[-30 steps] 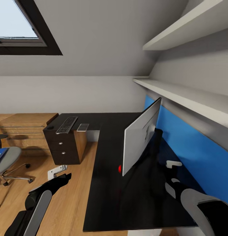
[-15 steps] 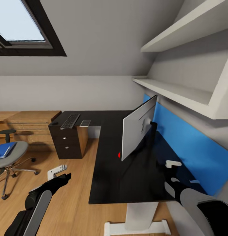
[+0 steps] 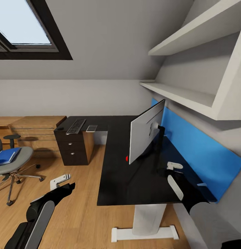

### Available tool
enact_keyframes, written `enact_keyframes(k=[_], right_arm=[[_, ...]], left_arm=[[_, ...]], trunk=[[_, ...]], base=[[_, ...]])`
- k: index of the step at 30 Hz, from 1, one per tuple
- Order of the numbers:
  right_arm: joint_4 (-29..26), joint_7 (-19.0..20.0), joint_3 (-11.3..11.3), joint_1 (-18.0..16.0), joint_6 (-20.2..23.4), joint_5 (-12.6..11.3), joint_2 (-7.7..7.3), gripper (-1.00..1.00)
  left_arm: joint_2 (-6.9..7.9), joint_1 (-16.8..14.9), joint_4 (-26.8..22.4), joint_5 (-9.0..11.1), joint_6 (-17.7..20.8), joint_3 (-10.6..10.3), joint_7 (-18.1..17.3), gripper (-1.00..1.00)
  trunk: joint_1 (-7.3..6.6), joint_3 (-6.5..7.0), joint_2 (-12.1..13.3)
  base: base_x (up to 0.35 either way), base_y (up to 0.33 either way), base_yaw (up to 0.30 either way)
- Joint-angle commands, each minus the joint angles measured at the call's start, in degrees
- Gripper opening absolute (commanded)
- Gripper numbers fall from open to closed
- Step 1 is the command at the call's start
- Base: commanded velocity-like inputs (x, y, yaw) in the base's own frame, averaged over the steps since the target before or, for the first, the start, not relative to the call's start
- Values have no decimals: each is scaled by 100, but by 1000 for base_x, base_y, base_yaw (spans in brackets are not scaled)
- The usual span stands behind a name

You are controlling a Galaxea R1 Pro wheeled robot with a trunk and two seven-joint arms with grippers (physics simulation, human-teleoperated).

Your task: In the bedroom, organize the workspace by keeping the computer under the desk, ensuring the monitor is on the desk, placing the keyboard on the desk next to the monitor, placing the mouse on the desk next to the keyboard, moving the folder from the swivel chair onto the desk next to the mouse, stacking the notebook on top of the folder with the pen on top of the notebook, and positioning the swivel chair next to the desk.

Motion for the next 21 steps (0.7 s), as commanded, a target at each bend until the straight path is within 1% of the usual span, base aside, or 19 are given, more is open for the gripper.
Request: enact_keyframes(k=[1, 2, 3, 5, 6, 8, 9, 11, 12, 13, 14, 16, 18, 19, 21], right_arm=[[-1145, -753, 38, 558, 208, -202, -2, 100], [-1525, -1005, 42, 742, 247, -235, 1, 100], [-2274, -1497, 55, 1090, 309, -294, 9, 100], [-2953, -1943, 83, 1397, 350, -336, 19, 100], [-3481, -2301, 155, 1632, 386, -363, 28, 100], [-3818, -2544, 292, 1785, 417, -383, 66, 100], [-3931, -2633, 375, 1840, 430, -394, 110, 100], [-4068, -2764, 537, 1912, 454, -416, 260, 100], [-4104, -2859, 660, 1939, 470, -417, 493, 100], [-4022, -2985, 774, 1887, 479, -356, 908, 100], [-3938, -3060, 824, 1818, 476, -232, 1127, 100], [-3861, -3097, 883, 1762, 473, -51, 1271, 100], [-3804, -3116, 976, 1726, 461, 141, 1363, 100], [-3764, -3127, 1088, 1703, 442, 299, 1419, 100], [-3735, -3137, 1207, 1692, 401, 412, 1443, 100]], left_arm=[[2, -4, -7, 61, 15, -2, 51, 100], [2, -4, -7, 61, 15, -2, 51, 100], [2, -4, -7, 62, 15, -2, 51, 100], [2, -4, -7, 64, 15, -2, 51, 100], [0, -4, -7, 65, 15, -2, 51, 100], [-3, -4, -7, 66, 15, -4, 51, 100], [-4, -4, -7, 66, 15, -5, 51, 100], [-8, -4, -7, 66, 15, -7, 51, 100], [-14, -4, -7, 67, 15, -10, 51, 100], [-19, -4, -8, 67, 15, -15, 47, 100], [-20, -4, -8, 67, 15, -17, 47, 100], [-17, -4, -8, 67, 15, -15, 46, 100], [-13, -4, -8, 67, 15, -13, 45, 100], [-11, -4, -8, 70, 15, -16, 45, 100], [-15, -4, -6, 74, 15, -17, 44, 100]], trunk=[[1, -7, -5], [1, -7, -5], [1, -7, -5], [1, -7, -5], [1, -7, -5], [1, -7, -5], [1, -7, -5], [1, -7, -5], [1, -7, -5], [1, -7, -5], [1, -7, -5], [1, -7, -5], [1, -7, -5], [1, -7, -5], [1, -7, -5]], base=[[-3, 1, 0], [-3, 0, 0], [-2, 0, 0], [-1, 0, 0], [0, 0, 0], [0, 0, 0], [0, 0, 0], [0, 0, 0], [0, 0, 0], [0, 0, 0], [0, 0, 0], [0, 0, 0], [0, 0, 0], [0, 0, 0], [0, 10, 0]])
